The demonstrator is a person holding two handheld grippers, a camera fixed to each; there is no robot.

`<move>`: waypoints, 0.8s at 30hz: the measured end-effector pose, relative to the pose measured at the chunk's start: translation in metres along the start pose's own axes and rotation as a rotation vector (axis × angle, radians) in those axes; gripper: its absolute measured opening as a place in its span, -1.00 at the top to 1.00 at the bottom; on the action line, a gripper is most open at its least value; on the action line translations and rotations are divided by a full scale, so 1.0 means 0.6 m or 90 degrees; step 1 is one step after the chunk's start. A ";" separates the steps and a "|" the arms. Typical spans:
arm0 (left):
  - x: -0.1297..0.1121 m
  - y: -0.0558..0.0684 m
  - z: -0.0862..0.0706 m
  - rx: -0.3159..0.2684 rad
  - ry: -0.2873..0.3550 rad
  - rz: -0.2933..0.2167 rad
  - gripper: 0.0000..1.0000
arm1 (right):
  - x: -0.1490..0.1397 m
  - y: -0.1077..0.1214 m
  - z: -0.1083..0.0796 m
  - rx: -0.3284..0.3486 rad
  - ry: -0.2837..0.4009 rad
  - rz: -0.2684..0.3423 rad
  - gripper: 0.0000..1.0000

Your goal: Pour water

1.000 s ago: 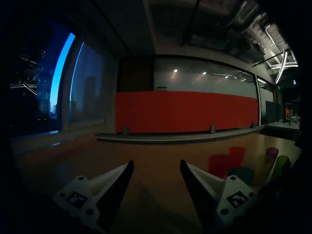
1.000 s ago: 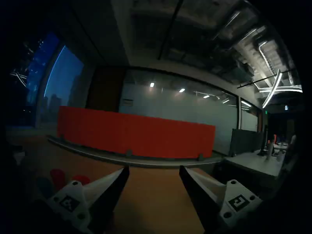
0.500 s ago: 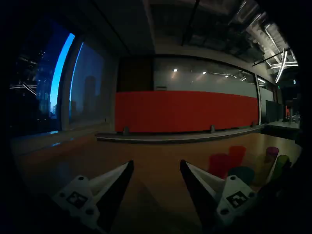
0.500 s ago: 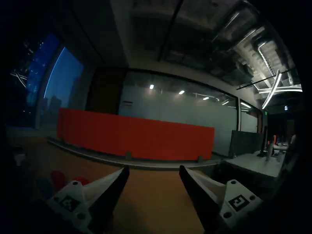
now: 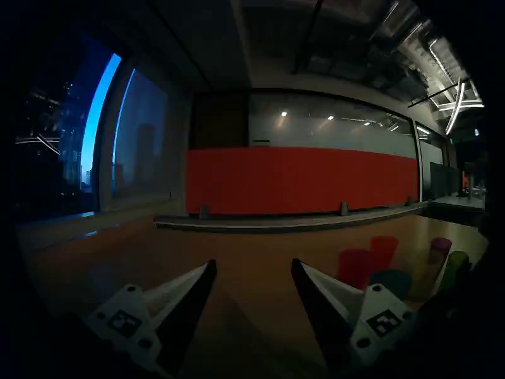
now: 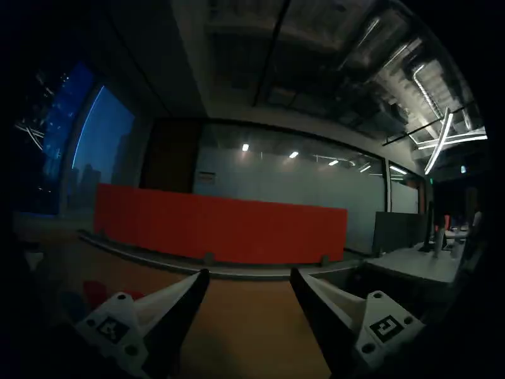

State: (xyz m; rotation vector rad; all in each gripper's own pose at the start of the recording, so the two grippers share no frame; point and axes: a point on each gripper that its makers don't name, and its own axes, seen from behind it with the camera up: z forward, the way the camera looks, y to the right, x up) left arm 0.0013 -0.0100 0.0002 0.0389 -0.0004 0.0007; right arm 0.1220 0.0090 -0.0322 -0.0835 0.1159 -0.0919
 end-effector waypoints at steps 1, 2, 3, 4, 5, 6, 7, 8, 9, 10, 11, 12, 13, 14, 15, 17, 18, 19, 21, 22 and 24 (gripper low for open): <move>0.000 0.000 0.000 0.000 0.000 0.000 -0.75 | -0.002 0.002 0.000 0.001 0.001 0.005 -0.98; 0.000 0.000 0.000 0.000 0.000 0.000 -0.75 | -0.005 0.004 0.000 0.001 0.002 0.009 -0.98; 0.000 0.000 0.000 0.000 0.000 0.000 -0.75 | -0.008 0.005 0.000 0.003 0.002 0.013 -0.98; 0.000 0.000 0.000 0.000 0.000 0.000 -0.75 | -0.011 0.006 0.001 0.005 0.002 0.017 -0.97; 0.000 0.000 0.000 0.000 0.000 0.000 -0.75 | -0.015 0.006 0.001 0.008 0.002 0.021 -0.97; 0.000 0.000 0.000 0.000 0.000 0.000 -0.75 | -0.018 0.007 0.002 0.010 0.001 0.024 -0.98; 0.000 0.000 0.000 0.000 0.000 0.000 -0.75 | -0.022 0.007 0.003 0.012 0.001 0.027 -0.98; 0.000 -0.001 0.000 0.000 0.000 0.000 -0.75 | -0.026 0.007 0.004 0.014 0.001 0.031 -0.98; 0.000 -0.001 0.001 0.000 0.000 0.000 -0.75 | -0.030 0.006 0.005 0.017 0.002 0.034 -0.98; 0.000 -0.001 0.001 0.000 0.000 0.000 -0.75 | -0.034 0.005 0.005 0.020 0.002 0.037 -0.98; 0.000 -0.001 0.001 0.000 0.000 0.000 -0.75 | -0.039 0.004 0.006 0.023 0.003 0.040 -0.98; 0.000 -0.001 0.001 0.000 0.000 0.000 -0.75 | -0.044 0.002 0.006 0.026 0.004 0.042 -0.98; 0.000 -0.001 0.001 0.000 0.000 0.000 -0.75 | -0.049 0.000 0.006 0.029 0.005 0.044 -0.98; 0.000 -0.001 0.001 0.000 0.000 0.000 -0.75 | -0.054 -0.001 0.006 0.032 0.005 0.046 -0.97; 0.000 -0.001 0.001 0.000 0.000 0.000 -0.75 | -0.060 -0.002 0.006 0.033 0.005 0.048 -0.97; 0.000 -0.001 0.001 0.000 0.000 0.000 -0.75 | -0.072 -0.003 0.007 0.033 0.002 0.053 -0.98; 0.000 -0.001 0.001 0.000 0.000 0.000 -0.75 | -0.078 -0.004 0.007 0.034 -0.001 0.055 -0.98; 0.000 -0.001 0.001 0.000 0.000 0.000 -0.75 | -0.084 -0.006 0.007 0.035 -0.004 0.056 -0.98; 0.000 -0.001 0.001 0.000 0.000 0.000 -0.75 | -0.096 -0.010 0.008 0.037 -0.010 0.058 -0.98; 0.000 -0.001 0.001 0.000 0.000 0.000 -0.75 | -0.101 -0.012 0.009 0.039 -0.012 0.058 -0.98; 0.000 -0.001 0.001 0.000 0.000 0.000 -0.75 | -0.110 -0.016 0.009 0.043 -0.015 0.058 -0.98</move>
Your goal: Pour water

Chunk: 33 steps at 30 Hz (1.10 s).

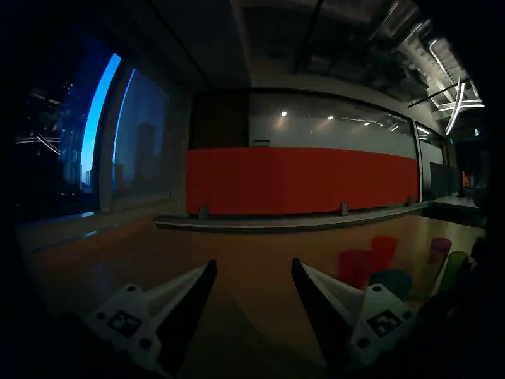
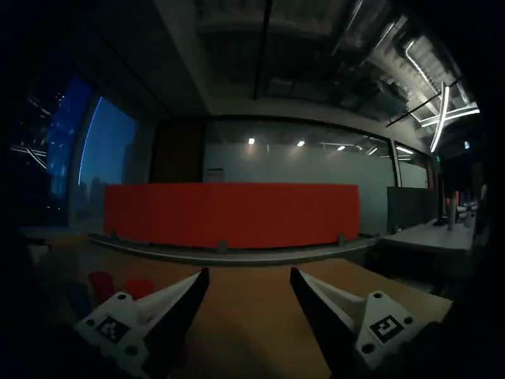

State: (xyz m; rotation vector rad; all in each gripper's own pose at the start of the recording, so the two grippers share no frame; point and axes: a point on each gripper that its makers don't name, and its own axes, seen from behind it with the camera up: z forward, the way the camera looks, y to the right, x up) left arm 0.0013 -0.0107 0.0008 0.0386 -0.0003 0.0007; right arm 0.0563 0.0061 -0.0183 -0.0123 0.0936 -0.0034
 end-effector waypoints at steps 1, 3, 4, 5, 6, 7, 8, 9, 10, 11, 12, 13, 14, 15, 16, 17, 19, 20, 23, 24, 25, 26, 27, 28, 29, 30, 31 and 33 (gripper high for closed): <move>0.000 0.000 0.000 0.000 0.000 0.000 -0.75 | -0.003 -0.001 0.001 0.001 0.000 0.000 -0.98; 0.000 0.000 0.000 0.000 0.000 0.000 -0.75 | -0.011 -0.004 0.002 0.005 -0.001 0.003 -0.98; 0.000 0.000 0.000 0.000 0.000 0.000 -0.75 | -0.014 -0.007 0.002 0.008 -0.002 0.005 -0.98; 0.000 0.000 0.000 0.000 0.000 0.000 -0.75 | -0.018 -0.009 0.002 0.011 -0.002 0.009 -0.98; -0.001 0.000 0.000 0.000 0.000 0.000 -0.75 | -0.022 -0.011 0.003 0.014 -0.004 0.012 -0.98; -0.001 0.000 -0.001 0.000 0.000 0.000 -0.75 | -0.026 -0.013 0.003 0.017 -0.007 0.015 -0.98; -0.001 0.000 -0.001 0.000 0.000 0.000 -0.75 | -0.031 -0.015 0.003 0.020 -0.010 0.018 -0.98; -0.001 0.000 -0.001 0.000 0.000 0.000 -0.75 | -0.034 -0.016 0.004 0.021 -0.012 0.019 -0.98; -0.001 0.000 -0.001 0.000 0.000 0.000 -0.75 | -0.037 -0.016 0.005 0.020 -0.014 0.020 -0.98; -0.001 0.000 -0.001 0.000 0.000 0.000 -0.75 | -0.041 -0.016 0.006 0.020 -0.016 0.020 -0.98; -0.001 0.000 -0.001 0.000 0.000 0.000 -0.75 | -0.043 -0.015 0.008 0.019 -0.016 0.019 -0.98; -0.001 -0.001 -0.001 0.000 0.000 0.000 -0.75 | -0.045 -0.014 0.009 0.018 -0.017 0.018 -0.98; -0.001 -0.001 -0.001 0.000 0.000 0.000 -0.75 | -0.047 -0.013 0.011 0.016 -0.017 0.016 -0.98; -0.001 -0.001 -0.001 0.000 0.000 0.000 -0.75 | -0.049 -0.013 0.012 0.015 -0.018 0.015 -0.98; 0.000 0.000 -0.001 0.000 0.000 0.000 -0.75 | -0.050 -0.012 0.013 0.015 -0.020 0.014 -0.98; 0.000 0.000 0.000 0.000 0.000 0.000 -0.75 | -0.052 -0.011 0.014 0.014 -0.021 0.012 -0.98; 0.000 0.000 0.000 0.000 0.000 0.000 -0.75 | -0.055 -0.010 0.015 0.013 -0.023 0.011 -0.98; 0.000 0.000 0.000 0.000 0.000 0.000 -0.75 | -0.056 -0.009 0.016 0.013 -0.024 0.010 -0.98; 0.000 0.000 0.000 0.000 0.000 0.000 -0.74 | -0.061 -0.006 0.017 0.010 -0.026 0.010 -0.98; 0.000 0.000 0.000 0.000 0.000 0.000 -0.74 | -0.063 -0.006 0.018 0.009 -0.028 0.010 -0.98; 0.000 0.000 0.000 0.000 0.000 0.000 -0.74 | -0.065 -0.005 0.018 0.008 -0.030 0.010 -0.98; 0.000 0.000 -0.001 0.000 0.000 0.000 -0.74 | -0.068 -0.004 0.018 0.008 -0.031 0.011 -0.98; 0.000 0.000 -0.001 0.000 0.000 0.000 -0.74 | -0.070 -0.004 0.018 0.007 -0.033 0.011 -0.98; 0.000 0.000 -0.001 0.000 0.000 0.000 -0.75 | -0.072 -0.004 0.019 0.007 -0.035 0.011 -0.98; 0.000 0.000 -0.001 0.000 0.000 0.000 -0.75 | -0.075 -0.003 0.019 0.007 -0.037 0.011 -0.98; 0.000 0.000 -0.001 0.000 0.000 0.000 -0.75 | -0.077 -0.003 0.019 0.006 -0.037 0.011 -0.98; 0.000 0.000 -0.001 0.000 0.000 0.000 -0.75 | -0.078 -0.003 0.019 0.005 -0.038 0.010 -0.98; 0.000 0.000 -0.001 0.000 0.000 0.000 -0.75 | -0.080 -0.002 0.019 0.003 -0.039 0.009 -0.98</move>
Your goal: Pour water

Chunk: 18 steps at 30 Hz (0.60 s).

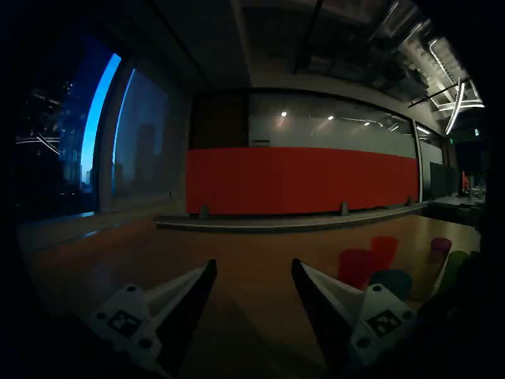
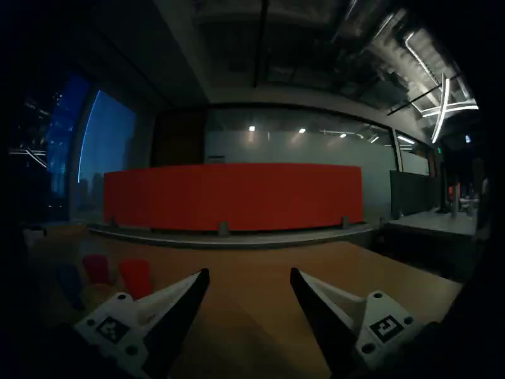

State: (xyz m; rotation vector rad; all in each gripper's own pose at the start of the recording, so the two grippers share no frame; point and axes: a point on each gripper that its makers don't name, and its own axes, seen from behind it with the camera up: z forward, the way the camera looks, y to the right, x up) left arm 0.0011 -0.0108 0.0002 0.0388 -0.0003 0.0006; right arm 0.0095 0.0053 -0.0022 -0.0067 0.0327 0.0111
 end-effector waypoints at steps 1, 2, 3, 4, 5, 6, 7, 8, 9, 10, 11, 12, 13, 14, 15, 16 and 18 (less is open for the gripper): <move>0.000 0.000 0.000 0.000 0.000 0.000 -0.75 | -0.001 0.000 0.000 0.000 0.000 0.000 -0.98; 0.000 0.000 0.000 0.000 0.000 0.000 -0.75 | -0.002 0.000 0.001 -0.001 -0.001 -0.001 -0.98; 0.000 0.000 0.000 0.000 0.000 0.000 -0.75 | -0.003 0.001 0.001 -0.001 -0.002 -0.001 -0.98; 0.000 0.000 0.000 0.000 0.000 0.000 -0.75 | -0.004 0.001 0.000 -0.001 -0.004 -0.001 -0.98; 0.000 0.000 0.000 0.000 0.000 0.000 -0.75 | -0.005 0.001 0.000 -0.001 -0.006 0.000 -0.98; 0.000 0.000 0.000 0.000 0.000 0.000 -0.75 | -0.006 0.000 0.000 -0.001 -0.007 -0.001 -0.98; 0.000 0.000 0.000 0.000 0.000 0.000 -0.75 | -0.007 0.000 0.000 0.000 -0.009 -0.002 -0.98; 0.000 0.000 0.001 0.000 0.000 0.000 -0.75 | -0.008 -0.001 0.000 0.000 -0.010 -0.003 -0.98; 0.000 0.000 0.001 0.000 0.000 0.000 -0.75 | -0.009 -0.002 0.000 0.001 -0.012 -0.004 -0.98; 0.000 0.000 0.001 0.000 0.000 0.000 -0.75 | -0.010 -0.002 0.000 0.001 -0.013 -0.005 -0.98; 0.000 0.000 0.001 0.000 0.000 0.000 -0.75 | -0.011 -0.004 0.000 0.001 -0.015 -0.006 -0.98; 0.000 0.001 0.001 0.000 0.000 0.000 -0.75 | -0.011 -0.005 0.001 0.001 -0.016 -0.007 -0.98; 0.000 0.001 0.001 0.000 0.000 0.000 -0.75 | -0.012 -0.006 0.001 0.002 -0.017 -0.007 -0.98; 0.000 0.001 0.001 0.000 0.000 0.000 -0.75 | -0.012 -0.007 0.001 0.003 -0.019 -0.008 -0.98; 0.000 0.001 0.001 0.000 0.000 0.000 -0.75 | -0.013 -0.008 0.001 0.004 -0.019 -0.008 -0.98; 0.000 0.001 0.001 0.000 0.000 0.000 -0.75 | -0.013 -0.009 0.001 0.004 -0.019 -0.008 -0.98; 0.000 0.001 0.000 0.000 0.000 0.000 -0.75 | -0.014 -0.010 0.001 0.005 -0.019 -0.008 -0.98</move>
